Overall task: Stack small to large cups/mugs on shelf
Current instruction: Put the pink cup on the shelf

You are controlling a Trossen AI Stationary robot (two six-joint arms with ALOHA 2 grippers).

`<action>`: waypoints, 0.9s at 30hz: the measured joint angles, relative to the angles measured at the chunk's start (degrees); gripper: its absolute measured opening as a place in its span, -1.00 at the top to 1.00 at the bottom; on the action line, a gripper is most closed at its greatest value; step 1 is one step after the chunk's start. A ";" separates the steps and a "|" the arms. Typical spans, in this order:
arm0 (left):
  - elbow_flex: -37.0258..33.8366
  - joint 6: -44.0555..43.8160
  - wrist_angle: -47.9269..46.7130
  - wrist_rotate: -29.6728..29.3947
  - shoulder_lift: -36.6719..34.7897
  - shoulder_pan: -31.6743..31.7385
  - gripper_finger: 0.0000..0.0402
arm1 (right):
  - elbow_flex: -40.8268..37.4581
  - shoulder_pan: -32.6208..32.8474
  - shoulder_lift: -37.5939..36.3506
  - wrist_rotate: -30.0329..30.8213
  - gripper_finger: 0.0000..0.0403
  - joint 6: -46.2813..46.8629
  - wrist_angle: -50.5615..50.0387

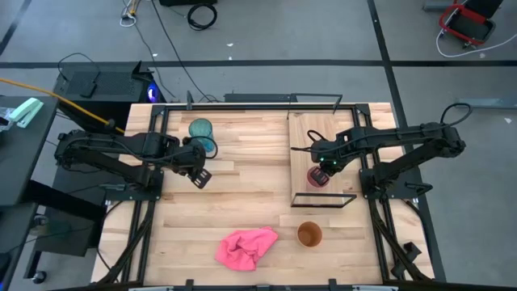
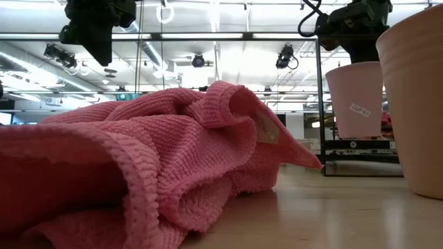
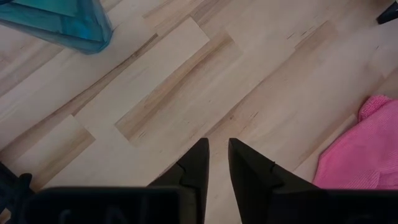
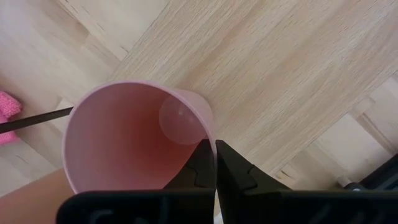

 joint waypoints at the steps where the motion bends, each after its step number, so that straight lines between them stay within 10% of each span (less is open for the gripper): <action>1: 0.00 -0.02 -0.02 0.00 0.00 0.00 0.67 | 0.00 0.00 0.00 0.00 0.99 0.00 -0.02; 27: 0.00 -0.06 0.00 0.02 0.00 0.02 0.65 | 0.00 0.04 0.44 -0.88 0.97 -0.20 -0.13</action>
